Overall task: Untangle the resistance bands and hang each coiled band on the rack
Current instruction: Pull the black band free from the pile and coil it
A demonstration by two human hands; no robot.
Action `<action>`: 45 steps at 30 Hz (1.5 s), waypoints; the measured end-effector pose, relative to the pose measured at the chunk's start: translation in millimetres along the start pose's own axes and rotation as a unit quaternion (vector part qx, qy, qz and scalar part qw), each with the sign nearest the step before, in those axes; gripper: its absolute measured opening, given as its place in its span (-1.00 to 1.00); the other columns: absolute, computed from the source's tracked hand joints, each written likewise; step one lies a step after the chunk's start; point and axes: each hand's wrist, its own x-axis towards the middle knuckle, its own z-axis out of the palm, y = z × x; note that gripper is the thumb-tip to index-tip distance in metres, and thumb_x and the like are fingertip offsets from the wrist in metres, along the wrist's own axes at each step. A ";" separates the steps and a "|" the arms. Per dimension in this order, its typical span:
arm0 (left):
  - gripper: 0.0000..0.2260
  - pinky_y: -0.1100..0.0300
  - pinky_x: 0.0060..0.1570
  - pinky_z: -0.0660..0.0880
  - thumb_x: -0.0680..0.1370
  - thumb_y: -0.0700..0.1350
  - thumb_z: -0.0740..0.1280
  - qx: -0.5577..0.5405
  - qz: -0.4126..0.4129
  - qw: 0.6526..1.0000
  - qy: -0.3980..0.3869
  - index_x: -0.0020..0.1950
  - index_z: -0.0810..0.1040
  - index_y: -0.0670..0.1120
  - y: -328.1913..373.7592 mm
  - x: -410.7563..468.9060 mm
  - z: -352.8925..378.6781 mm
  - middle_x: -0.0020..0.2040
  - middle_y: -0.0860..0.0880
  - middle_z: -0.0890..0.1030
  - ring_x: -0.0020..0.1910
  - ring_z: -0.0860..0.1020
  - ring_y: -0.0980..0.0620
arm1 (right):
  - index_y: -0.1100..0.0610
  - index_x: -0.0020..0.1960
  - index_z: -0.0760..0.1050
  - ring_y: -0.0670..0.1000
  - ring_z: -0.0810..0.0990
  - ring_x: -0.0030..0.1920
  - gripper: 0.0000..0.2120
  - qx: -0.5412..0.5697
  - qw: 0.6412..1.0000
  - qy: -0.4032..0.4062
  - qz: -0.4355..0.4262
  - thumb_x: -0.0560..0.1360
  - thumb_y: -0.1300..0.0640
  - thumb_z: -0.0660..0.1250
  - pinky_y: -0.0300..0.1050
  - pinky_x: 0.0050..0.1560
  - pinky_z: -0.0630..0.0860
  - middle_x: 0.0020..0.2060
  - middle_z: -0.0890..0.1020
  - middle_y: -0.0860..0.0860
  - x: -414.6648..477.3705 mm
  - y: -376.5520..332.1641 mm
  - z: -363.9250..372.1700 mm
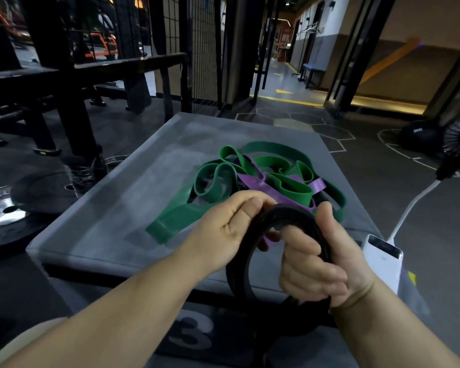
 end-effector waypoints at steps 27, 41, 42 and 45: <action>-0.77 0.15 -0.30 0.56 0.46 -0.13 0.39 -0.164 -0.140 0.969 -0.123 0.11 0.52 -0.04 -9.8 4.6 -10.5 -0.32 -0.02 0.57 -0.37 0.54 0.02 | 0.26 0.20 0.41 0.09 0.66 -0.08 -0.72 -0.057 0.992 0.085 -0.068 0.69 0.05 0.10 0.15 0.16 0.52 -0.14 0.66 0.10 -11.4 -11.5 -4.7; -0.39 0.23 0.11 0.47 0.29 0.14 0.57 -0.117 -0.167 0.958 -0.204 0.19 0.48 -0.15 -31.7 -6.3 7.7 -0.04 0.05 0.59 0.00 0.54 0.13 | -0.01 0.56 -0.03 -0.06 0.32 -0.35 -0.39 0.006 0.980 0.051 -0.192 0.64 0.11 0.22 -0.13 -0.13 0.38 -0.33 0.30 0.00 -10.5 -32.8 -4.2; -0.50 0.25 0.07 0.47 0.36 -0.04 0.55 -0.093 -0.174 0.960 -0.200 0.18 0.47 -0.20 -33.1 -4.9 7.7 -0.06 0.00 0.57 -0.03 0.52 0.11 | -0.02 0.55 -0.01 -0.07 0.30 -0.34 -0.40 0.009 0.976 0.063 -0.207 0.64 0.13 0.22 -0.16 -0.16 0.36 -0.33 0.30 0.00 -10.8 -37.3 -4.6; -0.87 0.27 -0.14 0.52 0.51 -0.37 0.35 -0.064 -0.232 0.954 -0.179 0.00 0.48 -0.21 -40.0 -5.4 8.8 -0.17 -0.05 0.54 -0.20 0.57 0.12 | -0.01 0.50 0.11 -0.06 0.28 -0.35 -0.49 0.032 0.966 0.082 -0.241 0.63 0.14 0.23 -0.17 -0.22 0.41 -0.36 0.35 0.04 -14.3 -52.5 -5.0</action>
